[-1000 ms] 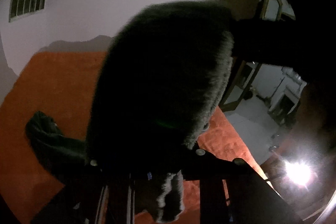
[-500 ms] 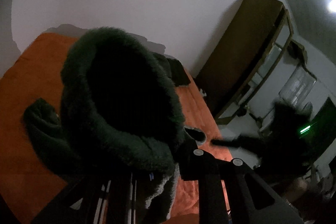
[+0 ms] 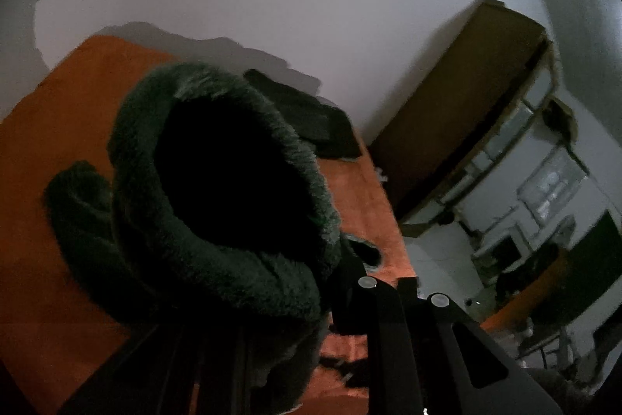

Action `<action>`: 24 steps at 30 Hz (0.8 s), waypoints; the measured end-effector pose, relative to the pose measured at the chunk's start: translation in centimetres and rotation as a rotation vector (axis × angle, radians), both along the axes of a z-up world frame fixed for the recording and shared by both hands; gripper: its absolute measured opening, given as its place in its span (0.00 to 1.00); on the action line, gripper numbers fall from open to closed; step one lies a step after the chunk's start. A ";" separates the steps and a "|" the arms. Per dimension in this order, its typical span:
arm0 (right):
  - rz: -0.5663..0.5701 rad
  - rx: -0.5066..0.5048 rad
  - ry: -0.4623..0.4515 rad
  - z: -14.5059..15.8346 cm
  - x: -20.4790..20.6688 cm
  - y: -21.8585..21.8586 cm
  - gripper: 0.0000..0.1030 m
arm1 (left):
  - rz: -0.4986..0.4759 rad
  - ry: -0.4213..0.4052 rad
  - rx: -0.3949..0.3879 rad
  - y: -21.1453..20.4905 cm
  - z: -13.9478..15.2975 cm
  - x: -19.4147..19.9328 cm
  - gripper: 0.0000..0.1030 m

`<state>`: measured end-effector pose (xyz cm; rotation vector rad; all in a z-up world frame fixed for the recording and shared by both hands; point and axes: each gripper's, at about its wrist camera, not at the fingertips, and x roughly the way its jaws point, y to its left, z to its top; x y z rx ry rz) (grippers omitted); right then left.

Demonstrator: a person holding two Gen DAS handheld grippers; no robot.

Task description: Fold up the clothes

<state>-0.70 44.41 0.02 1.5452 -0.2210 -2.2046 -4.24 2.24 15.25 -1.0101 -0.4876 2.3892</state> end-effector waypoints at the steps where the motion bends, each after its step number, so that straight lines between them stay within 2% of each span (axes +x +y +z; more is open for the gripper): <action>1: -0.015 0.013 0.002 -0.4 -0.4 0.6 0.72 | 0.020 -0.009 -0.006 -1.4 -0.5 -0.4 0.17; 3: -0.076 0.005 -0.032 -1.5 -1.4 3.0 0.72 | 0.072 -0.041 -0.021 -3.5 -2.2 -1.8 0.17; 9: -0.239 0.056 -0.086 -4.9 -3.0 11.0 0.72 | 0.302 -0.210 0.019 -17.3 -10.3 -4.7 0.17; 15: -0.432 0.097 -0.134 -8.5 -4.7 19.9 0.72 | 0.572 -0.313 0.019 -25.7 -17.7 -4.5 0.17; 20: -0.511 0.112 -0.138 -9.9 -5.7 23.2 0.72 | 0.760 -0.308 0.020 -34.4 -20.0 -4.9 0.16; 22: -0.514 0.104 -0.123 -9.8 -6.2 23.4 0.72 | 0.827 -0.263 0.000 -36.0 -19.5 -5.2 0.16; 24: -0.500 0.104 -0.109 -9.9 -7.0 22.9 0.72 | 0.911 -0.214 -0.062 -37.6 -18.9 -5.5 0.16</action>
